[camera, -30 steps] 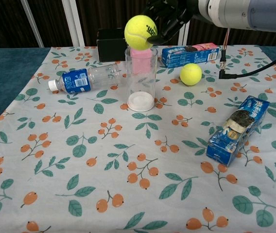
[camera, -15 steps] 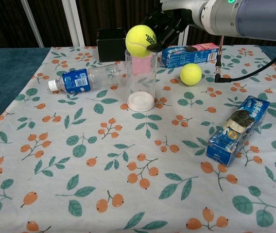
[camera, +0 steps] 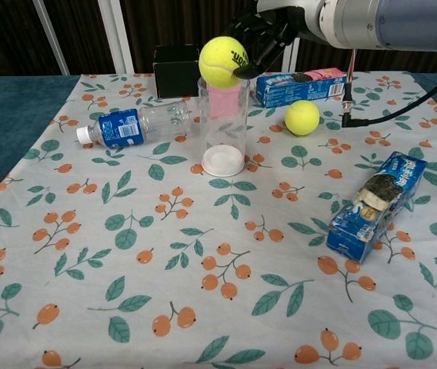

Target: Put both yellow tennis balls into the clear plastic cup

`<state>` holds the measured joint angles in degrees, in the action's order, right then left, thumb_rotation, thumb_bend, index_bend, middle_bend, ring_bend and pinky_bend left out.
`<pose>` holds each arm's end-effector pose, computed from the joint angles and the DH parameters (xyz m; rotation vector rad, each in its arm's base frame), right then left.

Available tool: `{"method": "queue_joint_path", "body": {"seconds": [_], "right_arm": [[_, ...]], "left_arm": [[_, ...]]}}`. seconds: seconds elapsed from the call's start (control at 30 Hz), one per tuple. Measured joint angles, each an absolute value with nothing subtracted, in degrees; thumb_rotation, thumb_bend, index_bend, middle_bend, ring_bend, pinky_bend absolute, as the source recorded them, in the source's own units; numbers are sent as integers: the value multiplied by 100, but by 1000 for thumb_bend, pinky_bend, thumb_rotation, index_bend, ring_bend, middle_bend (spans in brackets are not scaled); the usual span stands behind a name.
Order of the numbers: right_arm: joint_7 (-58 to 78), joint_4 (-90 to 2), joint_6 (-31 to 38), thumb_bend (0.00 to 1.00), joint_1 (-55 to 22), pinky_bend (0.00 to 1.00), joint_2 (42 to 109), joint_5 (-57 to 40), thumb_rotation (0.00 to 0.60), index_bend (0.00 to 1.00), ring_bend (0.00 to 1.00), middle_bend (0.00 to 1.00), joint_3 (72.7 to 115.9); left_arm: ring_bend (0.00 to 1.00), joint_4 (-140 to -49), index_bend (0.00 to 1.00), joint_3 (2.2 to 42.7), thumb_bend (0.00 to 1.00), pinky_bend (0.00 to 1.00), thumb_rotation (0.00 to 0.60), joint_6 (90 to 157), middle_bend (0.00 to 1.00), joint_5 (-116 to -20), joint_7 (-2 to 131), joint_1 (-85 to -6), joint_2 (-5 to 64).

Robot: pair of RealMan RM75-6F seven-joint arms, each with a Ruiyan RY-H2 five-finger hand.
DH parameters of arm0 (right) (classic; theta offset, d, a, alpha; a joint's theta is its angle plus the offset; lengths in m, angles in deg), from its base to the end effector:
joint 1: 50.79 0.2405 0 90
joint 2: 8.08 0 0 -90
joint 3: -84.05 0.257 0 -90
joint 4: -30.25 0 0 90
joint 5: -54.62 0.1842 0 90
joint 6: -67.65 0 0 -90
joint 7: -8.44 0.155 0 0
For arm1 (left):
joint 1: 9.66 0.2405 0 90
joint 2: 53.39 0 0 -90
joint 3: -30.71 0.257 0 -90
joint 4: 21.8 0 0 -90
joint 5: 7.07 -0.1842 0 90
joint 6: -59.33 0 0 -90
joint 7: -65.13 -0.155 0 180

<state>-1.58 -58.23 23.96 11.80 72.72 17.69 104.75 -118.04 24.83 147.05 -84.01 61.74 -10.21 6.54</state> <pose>-0.0322 -0.4184 0.0476 1.7764 -1.3241 1.1479 -0.3214 0.1729 0.2235 -1.1800 -0.8875 -0.7852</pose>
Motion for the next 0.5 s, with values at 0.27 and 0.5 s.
{"method": "queue_joint_path", "body": {"seconds": [0.27, 0.5], "right_arm": [[-198, -5928, 2403, 308, 1213, 0, 7160, 1835, 600, 217, 34, 62, 10408], [-192, -5940, 2378, 177, 1258, 0, 7161, 1899, 600, 103, 17, 25, 10373]], "left_arm": [[0, -11822, 34, 2479, 88, 40, 600, 14721, 0, -8386, 6134, -1015, 664], [0, -11826, 34, 2472, 88, 40, 600, 14727, 0, -8376, 6126, -1014, 667]]}}
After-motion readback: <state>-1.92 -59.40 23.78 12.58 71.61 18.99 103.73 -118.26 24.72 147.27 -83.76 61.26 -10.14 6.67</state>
